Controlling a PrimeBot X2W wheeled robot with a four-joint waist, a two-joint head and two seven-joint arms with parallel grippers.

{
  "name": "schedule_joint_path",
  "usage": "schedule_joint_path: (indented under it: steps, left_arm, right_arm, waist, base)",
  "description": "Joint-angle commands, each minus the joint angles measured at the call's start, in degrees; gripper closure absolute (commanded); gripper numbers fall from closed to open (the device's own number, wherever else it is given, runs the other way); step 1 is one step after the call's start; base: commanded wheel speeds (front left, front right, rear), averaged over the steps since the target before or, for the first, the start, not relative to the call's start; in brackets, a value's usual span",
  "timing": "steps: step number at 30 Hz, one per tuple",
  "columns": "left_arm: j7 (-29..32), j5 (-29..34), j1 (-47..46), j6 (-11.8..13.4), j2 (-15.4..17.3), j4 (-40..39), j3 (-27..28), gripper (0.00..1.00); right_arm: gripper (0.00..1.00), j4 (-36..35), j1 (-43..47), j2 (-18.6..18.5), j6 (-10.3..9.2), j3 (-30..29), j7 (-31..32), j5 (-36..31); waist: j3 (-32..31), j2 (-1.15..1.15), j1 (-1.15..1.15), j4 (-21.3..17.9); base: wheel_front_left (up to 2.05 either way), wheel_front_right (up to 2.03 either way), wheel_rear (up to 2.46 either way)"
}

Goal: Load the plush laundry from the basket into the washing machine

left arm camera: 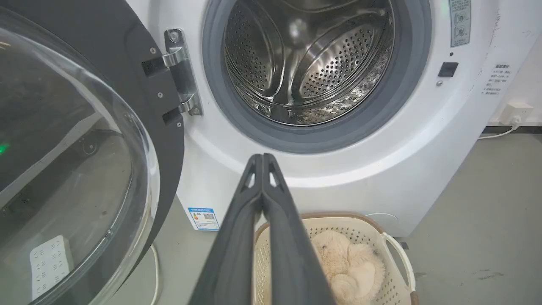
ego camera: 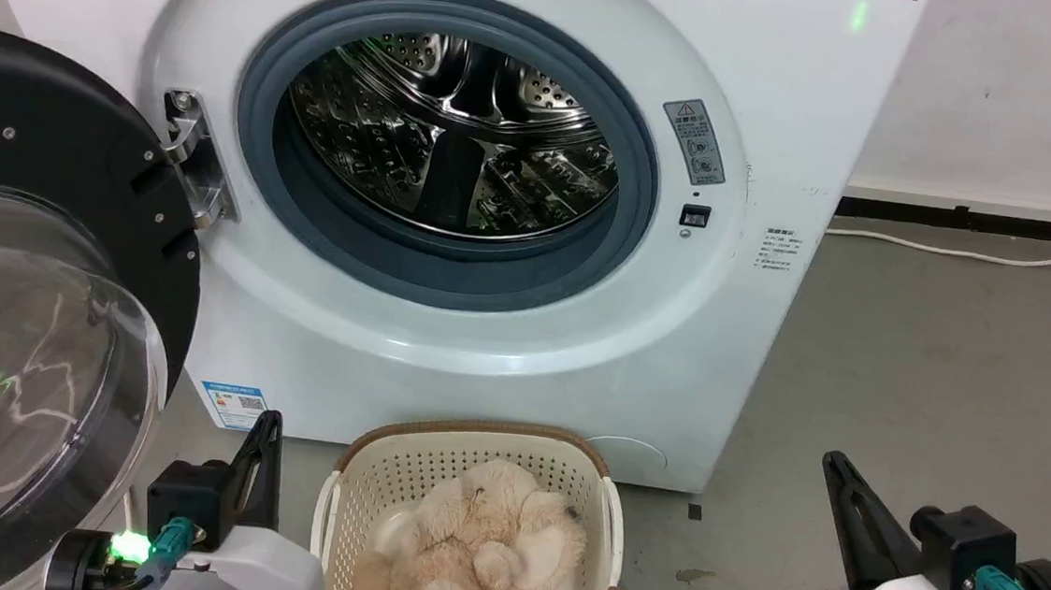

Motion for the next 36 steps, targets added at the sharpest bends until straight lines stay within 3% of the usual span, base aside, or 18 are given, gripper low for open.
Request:
schedule_joint_path:
  steps: [1, 36]
  left_arm:
    - [0.0, 0.1, -0.8, -0.2, 0.0, -0.3, 0.0, 1.0]
    - [0.0, 0.1, -0.8, -0.2, 0.0, -0.3, 0.0, 1.0]
  right_arm:
    - [1.0, -0.2, -0.7, 0.0, 0.03, 0.0, 0.0, -0.4]
    - [1.0, -0.2, -0.7, 0.0, 0.03, 0.0, 0.0, -0.4]
  waist:
    - [0.0, 0.0, 0.0, 0.0]
    - [0.0, 0.0, 0.0, 0.0]
  base:
    - [0.0, 0.0, 0.0]
    - [0.0, 0.0, 0.0]
